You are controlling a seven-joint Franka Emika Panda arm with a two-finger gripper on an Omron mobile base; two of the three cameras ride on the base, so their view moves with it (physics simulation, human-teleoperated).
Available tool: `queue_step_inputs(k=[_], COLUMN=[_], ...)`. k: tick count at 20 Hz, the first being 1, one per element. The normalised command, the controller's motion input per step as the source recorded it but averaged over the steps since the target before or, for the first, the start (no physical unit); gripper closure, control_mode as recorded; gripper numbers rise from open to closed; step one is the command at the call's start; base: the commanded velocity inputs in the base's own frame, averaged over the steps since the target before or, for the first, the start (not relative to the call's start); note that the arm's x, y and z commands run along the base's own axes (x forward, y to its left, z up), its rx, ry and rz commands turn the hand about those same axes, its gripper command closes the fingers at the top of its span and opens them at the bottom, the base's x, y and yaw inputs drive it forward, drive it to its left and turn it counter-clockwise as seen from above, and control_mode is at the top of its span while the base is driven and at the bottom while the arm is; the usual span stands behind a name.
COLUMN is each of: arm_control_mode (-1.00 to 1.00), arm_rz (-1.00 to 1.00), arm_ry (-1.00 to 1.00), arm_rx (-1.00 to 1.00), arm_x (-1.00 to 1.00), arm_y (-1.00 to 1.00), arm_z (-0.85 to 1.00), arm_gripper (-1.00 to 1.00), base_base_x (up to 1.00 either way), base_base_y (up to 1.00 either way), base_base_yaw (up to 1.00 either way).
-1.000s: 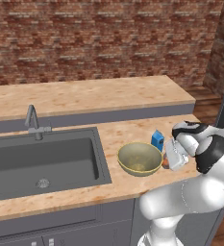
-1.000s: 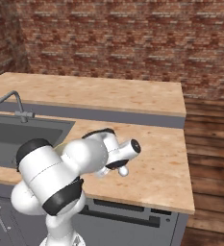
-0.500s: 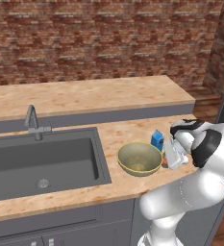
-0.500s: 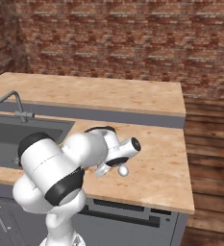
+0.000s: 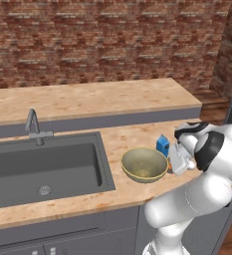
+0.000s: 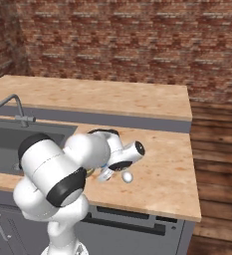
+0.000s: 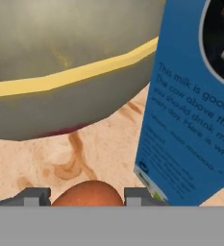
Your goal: Gather the eggs and milk located in the vicinity of the sink area and place them right next to the bowl.
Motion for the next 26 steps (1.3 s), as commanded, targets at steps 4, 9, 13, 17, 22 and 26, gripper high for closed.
queue_step_inputs(k=[4, 9, 13, 17, 22, 26], arm_control_mode=[-1.0, -1.0, -1.0, -1.0, -1.0, -1.0], arm_rz=[0.0, 0.0, 0.0, 0.0, 0.0, 0.0], arm_ry=[0.0, 0.0, 0.0, 0.0, 0.0, 0.0], arm_rx=[0.0, 0.0, 0.0, 0.0, 0.0, 0.0], arm_x=[0.0, 0.0, 0.0, 0.0, -0.06, -0.19], arm_y=[0.15, 0.1, 0.0, 0.0, -0.05, -0.18], arm_z=[-0.1, -0.05, 0.0, 0.0, 0.01, 0.02], arm_gripper=[1.0, -1.0, -1.0, -1.0, -1.0, -1.0], base_base_x=[0.0, 0.0, 0.0, 0.0, 0.0, 0.0], base_base_y=[0.0, 0.0, 0.0, 0.0, 0.0, 0.0], base_base_yaw=[0.0, 0.0, 0.0, 0.0, 0.0, 0.0])
